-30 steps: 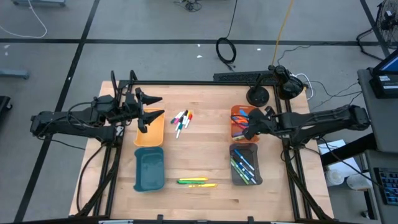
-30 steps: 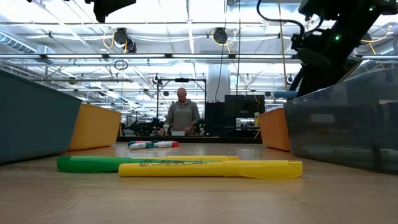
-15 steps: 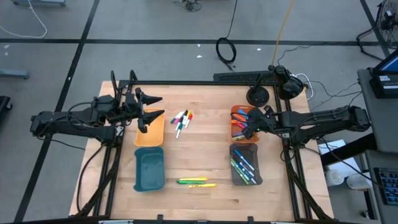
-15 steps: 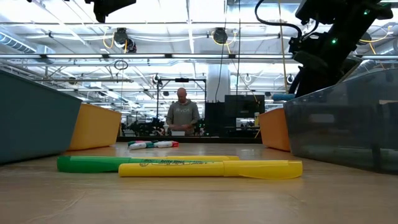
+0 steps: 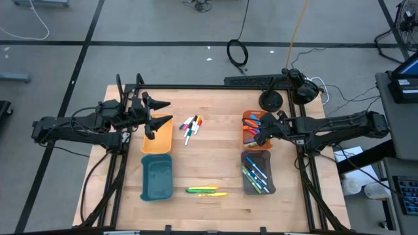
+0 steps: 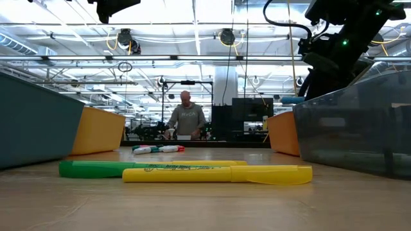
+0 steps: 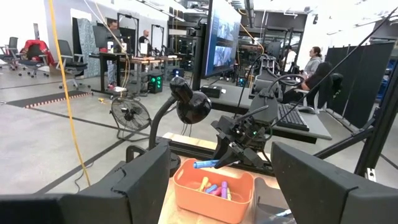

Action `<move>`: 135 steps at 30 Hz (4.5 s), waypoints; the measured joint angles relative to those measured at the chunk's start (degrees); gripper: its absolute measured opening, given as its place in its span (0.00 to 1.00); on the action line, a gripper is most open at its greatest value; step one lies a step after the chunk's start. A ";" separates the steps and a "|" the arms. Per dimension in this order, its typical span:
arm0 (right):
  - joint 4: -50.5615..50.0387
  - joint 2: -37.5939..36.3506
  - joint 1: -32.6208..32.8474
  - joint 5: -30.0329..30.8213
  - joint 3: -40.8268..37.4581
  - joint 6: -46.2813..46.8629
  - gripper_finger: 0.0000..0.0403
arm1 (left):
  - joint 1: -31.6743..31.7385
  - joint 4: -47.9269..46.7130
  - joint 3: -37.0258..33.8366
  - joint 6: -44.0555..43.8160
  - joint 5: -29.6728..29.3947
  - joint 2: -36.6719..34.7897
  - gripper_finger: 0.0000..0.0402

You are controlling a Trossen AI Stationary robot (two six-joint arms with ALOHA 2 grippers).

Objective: Pick & Place Markers
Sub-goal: Put the blue highlighter into the orange bin, then put the bottom yellow pen into the blue bin

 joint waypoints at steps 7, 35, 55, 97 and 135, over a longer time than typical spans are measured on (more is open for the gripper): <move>0.22 -0.02 0.00 0.00 0.00 -0.21 0.23 | -0.01 0.00 0.00 0.00 0.00 0.00 0.70; 3.53 -0.01 0.00 -0.04 0.02 -2.72 0.24 | 0.00 0.00 0.00 0.00 0.00 0.00 0.70; 38.73 -0.02 0.13 -34.01 -8.72 -24.04 0.24 | 0.00 0.00 0.00 0.00 0.00 0.00 0.70; 36.21 -57.32 1.99 -32.37 -30.19 -25.68 0.06 | 0.00 0.02 0.00 0.00 0.00 -0.02 0.70; 45.19 -59.14 1.99 -26.75 -40.54 -32.85 0.00 | -0.02 -0.04 0.00 0.00 -0.02 -0.02 0.70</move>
